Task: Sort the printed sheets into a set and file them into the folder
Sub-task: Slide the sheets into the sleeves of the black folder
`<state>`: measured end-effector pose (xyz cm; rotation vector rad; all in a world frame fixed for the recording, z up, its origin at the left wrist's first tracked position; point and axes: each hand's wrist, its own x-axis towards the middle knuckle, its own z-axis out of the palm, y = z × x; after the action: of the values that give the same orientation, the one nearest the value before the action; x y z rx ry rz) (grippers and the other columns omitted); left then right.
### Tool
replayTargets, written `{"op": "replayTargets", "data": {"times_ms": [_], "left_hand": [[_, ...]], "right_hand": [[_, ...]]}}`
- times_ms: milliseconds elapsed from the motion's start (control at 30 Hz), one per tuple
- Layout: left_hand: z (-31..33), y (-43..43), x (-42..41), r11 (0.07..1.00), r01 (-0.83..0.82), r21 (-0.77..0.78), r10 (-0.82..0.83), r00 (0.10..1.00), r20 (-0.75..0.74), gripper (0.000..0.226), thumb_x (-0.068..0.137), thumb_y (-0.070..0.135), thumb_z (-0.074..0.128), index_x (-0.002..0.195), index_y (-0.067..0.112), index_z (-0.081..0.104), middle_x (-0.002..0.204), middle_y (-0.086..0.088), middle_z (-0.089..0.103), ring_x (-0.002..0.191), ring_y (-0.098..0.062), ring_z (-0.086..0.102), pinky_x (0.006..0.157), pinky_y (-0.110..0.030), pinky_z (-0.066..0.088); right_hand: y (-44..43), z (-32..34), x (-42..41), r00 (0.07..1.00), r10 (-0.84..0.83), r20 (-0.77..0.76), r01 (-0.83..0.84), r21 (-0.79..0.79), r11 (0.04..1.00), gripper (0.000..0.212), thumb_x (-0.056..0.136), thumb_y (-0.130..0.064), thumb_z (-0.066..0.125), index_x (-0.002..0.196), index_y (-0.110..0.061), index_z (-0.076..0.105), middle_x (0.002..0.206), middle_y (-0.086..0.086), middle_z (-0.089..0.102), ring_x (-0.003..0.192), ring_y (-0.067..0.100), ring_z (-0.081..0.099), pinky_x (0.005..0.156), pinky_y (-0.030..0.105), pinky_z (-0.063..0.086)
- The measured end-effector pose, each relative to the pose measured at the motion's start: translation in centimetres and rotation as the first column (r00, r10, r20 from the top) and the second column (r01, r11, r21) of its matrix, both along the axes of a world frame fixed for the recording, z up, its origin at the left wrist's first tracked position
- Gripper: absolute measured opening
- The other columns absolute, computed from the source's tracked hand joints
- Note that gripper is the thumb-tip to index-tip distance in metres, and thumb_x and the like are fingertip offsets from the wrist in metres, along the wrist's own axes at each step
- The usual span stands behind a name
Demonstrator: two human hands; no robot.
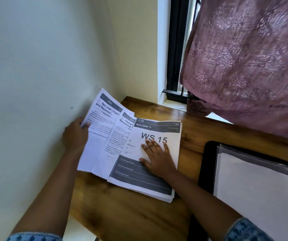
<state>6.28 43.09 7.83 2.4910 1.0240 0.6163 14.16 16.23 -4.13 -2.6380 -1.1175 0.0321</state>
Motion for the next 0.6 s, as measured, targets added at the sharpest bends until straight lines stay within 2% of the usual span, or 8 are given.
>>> {"op": "replayTargets", "data": {"times_ms": [100, 200, 267, 300, 367, 400, 467, 600], "left_hand": [[3.4, 0.7, -0.8, 0.989, -0.032, 0.144, 0.018, 0.995, 0.101, 0.023, 0.095, 0.029, 0.056, 0.104, 0.010, 0.064, 0.099, -0.024, 0.067, 0.086, -0.044, 0.062, 0.067, -0.041, 0.045], [6.6, -0.4, -1.5, 0.969, -0.046, 0.243, -0.016, 0.969, 0.246, 0.025, 0.097, 0.030, 0.053, 0.098, 0.007, 0.063, 0.092, -0.025, 0.067, 0.079, -0.044, 0.060, 0.061, -0.037, 0.037], [8.6, -1.5, -1.9, 0.956, -0.054, 0.290, -0.049, 0.940, 0.337, 0.027, 0.097, 0.032, 0.052, 0.097, 0.007, 0.062, 0.091, -0.025, 0.067, 0.079, -0.045, 0.059, 0.062, -0.038, 0.037], [9.5, -2.2, -2.1, 0.953, -0.056, 0.298, -0.064, 0.923, 0.378, 0.028, 0.097, 0.033, 0.052, 0.098, 0.007, 0.062, 0.090, -0.024, 0.067, 0.080, -0.045, 0.059, 0.063, -0.039, 0.038], [11.0, -3.5, -2.3, 0.960, -0.046, 0.275, -0.087, 0.888, 0.452, 0.029, 0.096, 0.035, 0.053, 0.096, 0.007, 0.061, 0.090, -0.022, 0.068, 0.081, -0.044, 0.059, 0.065, -0.038, 0.040], [11.5, -4.3, -2.3, 0.968, -0.018, 0.251, -0.109, 0.870, 0.481, 0.029, 0.095, 0.035, 0.053, 0.094, 0.007, 0.061, 0.088, -0.021, 0.068, 0.080, -0.042, 0.059, 0.066, -0.038, 0.041], [12.2, -5.6, -2.1, 0.986, 0.066, 0.153, -0.139, 0.831, 0.538, 0.026, 0.093, 0.034, 0.057, 0.089, 0.008, 0.060, 0.084, -0.016, 0.067, 0.076, -0.035, 0.058, 0.067, -0.036, 0.042], [11.9, -9.4, -1.0, 0.953, 0.289, -0.091, -0.191, 0.804, 0.563, 0.017, 0.091, 0.027, 0.063, 0.085, 0.012, 0.062, 0.077, -0.008, 0.064, 0.069, -0.020, 0.055, 0.063, -0.028, 0.040]], "right_hand": [[0.0, 0.3, 0.1, 0.999, -0.005, -0.034, 0.004, -0.027, 1.000, 0.089, 0.080, -0.076, -0.007, 0.148, -0.028, 0.026, 0.159, -0.003, 0.017, 0.146, 0.016, 0.011, 0.115, 0.053, -0.001], [0.3, 1.3, 0.7, 0.991, -0.001, -0.136, -0.009, -0.075, 0.997, 0.067, 0.091, -0.064, 0.028, 0.148, -0.029, 0.025, 0.159, -0.003, 0.014, 0.147, 0.017, 0.009, 0.116, 0.055, 0.000], [0.4, 2.8, 1.3, 0.974, 0.018, -0.227, -0.041, -0.100, 0.994, 0.066, 0.092, -0.060, 0.041, 0.147, -0.028, 0.027, 0.159, -0.001, 0.017, 0.146, 0.021, 0.013, 0.116, 0.053, 0.005], [0.4, 3.9, 1.6, 0.950, 0.009, -0.313, -0.032, -0.069, 0.997, 0.066, 0.091, -0.059, 0.046, 0.146, -0.027, 0.029, 0.158, -0.001, 0.021, 0.145, 0.023, 0.018, 0.116, 0.051, 0.011], [0.1, 5.8, 2.1, 0.820, 0.012, -0.572, 0.098, 0.161, 0.982, 0.063, 0.089, -0.053, 0.055, 0.142, -0.025, 0.037, 0.152, 0.000, 0.034, 0.138, 0.023, 0.033, 0.112, 0.041, 0.027], [-0.3, 6.6, 2.3, 0.729, 0.069, -0.682, 0.209, 0.317, 0.925, 0.060, 0.087, -0.049, 0.061, 0.138, -0.025, 0.041, 0.147, -0.001, 0.040, 0.134, 0.022, 0.039, 0.108, 0.038, 0.033], [-1.2, 8.4, 2.3, 0.629, 0.211, -0.749, 0.391, 0.539, 0.746, 0.054, 0.085, -0.040, 0.067, 0.132, -0.027, 0.044, 0.139, -0.003, 0.048, 0.129, 0.018, 0.046, 0.102, 0.032, 0.041], [-5.0, 12.6, 1.8, 0.541, 0.401, -0.740, 0.540, 0.670, 0.509, 0.050, 0.092, -0.016, 0.059, 0.137, -0.023, 0.038, 0.127, -0.009, 0.053, 0.109, 0.008, 0.056, 0.088, 0.025, 0.044]]}}
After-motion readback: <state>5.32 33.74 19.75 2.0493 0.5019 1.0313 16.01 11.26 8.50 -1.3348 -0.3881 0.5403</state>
